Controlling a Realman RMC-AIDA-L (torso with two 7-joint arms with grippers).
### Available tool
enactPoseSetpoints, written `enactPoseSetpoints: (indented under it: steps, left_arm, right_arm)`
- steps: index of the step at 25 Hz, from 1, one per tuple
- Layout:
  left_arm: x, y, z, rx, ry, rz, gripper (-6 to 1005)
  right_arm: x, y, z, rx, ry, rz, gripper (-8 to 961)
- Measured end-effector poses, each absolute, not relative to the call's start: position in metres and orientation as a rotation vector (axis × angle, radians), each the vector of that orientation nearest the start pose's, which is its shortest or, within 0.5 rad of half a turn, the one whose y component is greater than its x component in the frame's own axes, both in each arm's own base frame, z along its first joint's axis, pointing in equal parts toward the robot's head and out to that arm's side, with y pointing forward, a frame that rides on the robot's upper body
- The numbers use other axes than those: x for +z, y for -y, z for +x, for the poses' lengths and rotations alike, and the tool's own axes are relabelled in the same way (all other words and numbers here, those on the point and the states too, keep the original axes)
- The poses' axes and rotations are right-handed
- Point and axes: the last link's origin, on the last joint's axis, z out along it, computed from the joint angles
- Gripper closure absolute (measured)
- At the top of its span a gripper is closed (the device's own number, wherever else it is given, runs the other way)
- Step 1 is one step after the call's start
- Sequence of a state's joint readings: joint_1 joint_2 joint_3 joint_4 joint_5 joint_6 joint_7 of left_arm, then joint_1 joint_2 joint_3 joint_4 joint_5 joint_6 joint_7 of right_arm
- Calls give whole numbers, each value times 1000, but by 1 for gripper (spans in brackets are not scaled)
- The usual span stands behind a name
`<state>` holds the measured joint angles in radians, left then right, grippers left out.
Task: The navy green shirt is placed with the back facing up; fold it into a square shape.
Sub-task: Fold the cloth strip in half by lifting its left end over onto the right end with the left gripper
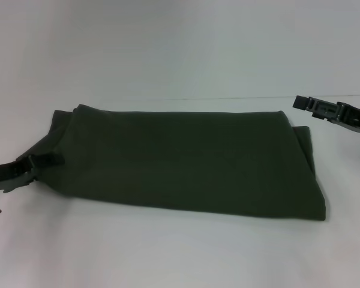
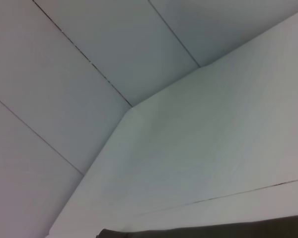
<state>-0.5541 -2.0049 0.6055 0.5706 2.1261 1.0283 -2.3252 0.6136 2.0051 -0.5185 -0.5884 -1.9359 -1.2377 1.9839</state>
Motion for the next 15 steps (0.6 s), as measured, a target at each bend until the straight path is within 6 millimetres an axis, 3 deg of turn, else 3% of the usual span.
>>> enactPoseSetpoints:
  steps: [15]
  left_arm:
    - [37, -378, -349, -592, 1741, -1751, 637]
  right_arm:
    - [53, -397, 283, 899, -1398, -2078, 30]
